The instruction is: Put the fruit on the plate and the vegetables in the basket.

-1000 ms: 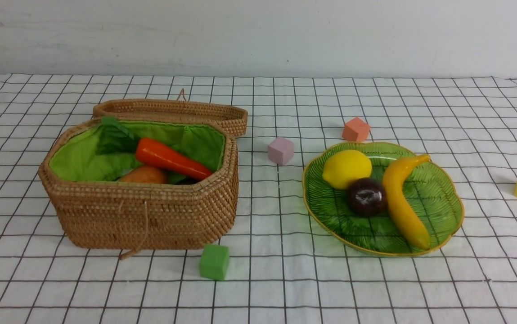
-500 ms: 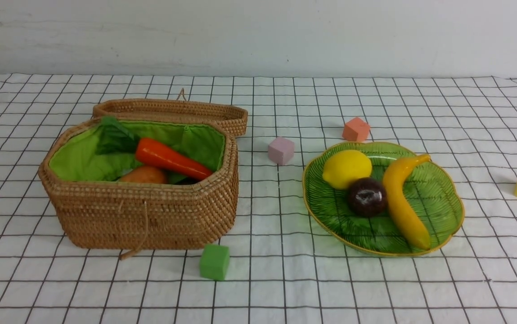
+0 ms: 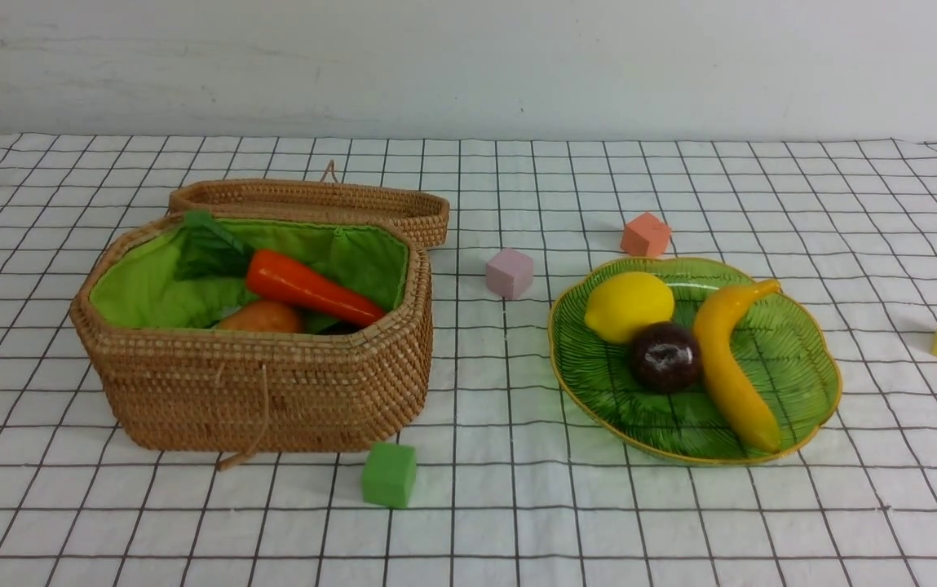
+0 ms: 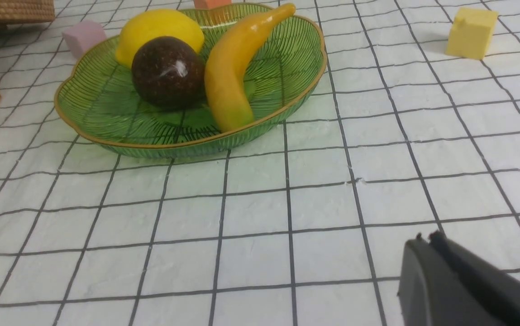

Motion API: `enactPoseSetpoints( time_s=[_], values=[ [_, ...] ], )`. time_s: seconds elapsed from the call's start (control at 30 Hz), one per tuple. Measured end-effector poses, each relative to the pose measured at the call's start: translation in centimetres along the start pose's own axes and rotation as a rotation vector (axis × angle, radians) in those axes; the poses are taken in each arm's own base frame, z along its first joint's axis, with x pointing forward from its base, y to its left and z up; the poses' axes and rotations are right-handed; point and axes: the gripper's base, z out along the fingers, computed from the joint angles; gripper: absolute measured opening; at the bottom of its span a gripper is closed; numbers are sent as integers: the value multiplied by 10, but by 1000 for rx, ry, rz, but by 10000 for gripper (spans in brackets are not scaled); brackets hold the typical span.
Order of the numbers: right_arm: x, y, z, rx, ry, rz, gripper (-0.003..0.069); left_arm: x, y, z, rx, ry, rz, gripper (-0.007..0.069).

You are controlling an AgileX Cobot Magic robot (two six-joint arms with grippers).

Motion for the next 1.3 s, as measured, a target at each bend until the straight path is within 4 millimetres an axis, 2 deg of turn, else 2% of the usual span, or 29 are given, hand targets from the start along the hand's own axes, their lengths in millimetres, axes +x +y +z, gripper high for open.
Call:
enactPoseSetpoints(
  time_s=[0.4, 0.53, 0.7, 0.8, 0.93, 1.03, 1.2, 1.3],
  values=[
    [0, 0, 0, 0, -1, 0, 6, 1, 0, 0, -4, 2, 14, 25],
    [0, 0, 0, 0, -1, 0, 10, 10, 3, 4, -28, 15, 50, 26],
    [0, 0, 0, 0, -1, 0, 14, 14, 10, 5, -198, -74, -34, 13],
    [0, 0, 0, 0, -1, 0, 16, 10, 17, 4, -348, -243, -63, -13],
    [0, 0, 0, 0, -1, 0, 18, 13, 26, 0, -509, -326, -82, -13],
    [0, 0, 0, 0, -1, 0, 19, 21, 32, -2, -611, -257, -144, -13],
    [0, 0, 0, 0, -1, 0, 20, 51, 33, 0, -661, 33, -247, -13],
    [0, 0, 0, 0, -1, 0, 23, 54, 33, -1, -662, 61, -257, -13]
  ],
)
